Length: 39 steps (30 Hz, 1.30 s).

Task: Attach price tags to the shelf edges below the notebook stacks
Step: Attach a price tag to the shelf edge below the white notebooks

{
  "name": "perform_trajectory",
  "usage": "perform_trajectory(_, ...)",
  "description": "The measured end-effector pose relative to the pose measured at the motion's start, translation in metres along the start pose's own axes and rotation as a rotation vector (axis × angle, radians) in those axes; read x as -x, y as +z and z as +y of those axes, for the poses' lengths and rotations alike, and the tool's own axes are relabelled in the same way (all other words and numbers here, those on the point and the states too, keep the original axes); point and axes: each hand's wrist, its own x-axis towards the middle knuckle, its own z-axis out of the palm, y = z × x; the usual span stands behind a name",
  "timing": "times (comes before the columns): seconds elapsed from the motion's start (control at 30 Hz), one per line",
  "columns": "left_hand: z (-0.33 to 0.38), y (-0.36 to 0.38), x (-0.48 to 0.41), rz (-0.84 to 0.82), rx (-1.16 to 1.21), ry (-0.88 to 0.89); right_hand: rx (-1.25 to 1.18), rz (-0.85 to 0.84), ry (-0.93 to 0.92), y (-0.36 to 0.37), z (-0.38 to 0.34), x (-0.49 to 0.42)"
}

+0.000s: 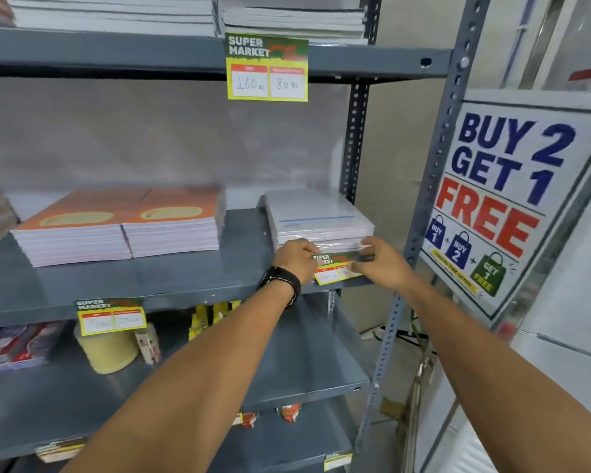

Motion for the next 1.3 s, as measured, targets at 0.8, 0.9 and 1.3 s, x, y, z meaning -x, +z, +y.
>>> perform_trajectory(0.8, -0.014, 0.019, 0.042, -0.008, -0.17, 0.21, 0.169, 0.082, -0.378, 0.018, 0.016, 0.034)
perform_trajectory(0.9, -0.012, 0.021, 0.04, 0.005, -0.223, 0.242, 0.204, 0.133, -0.358, 0.021, 0.016, 0.033)
perform_trajectory(1.3, -0.01, 0.02, 0.034, -0.011, -0.401, 0.343, 0.213, 0.195, -0.337, 0.025, 0.016, 0.034)
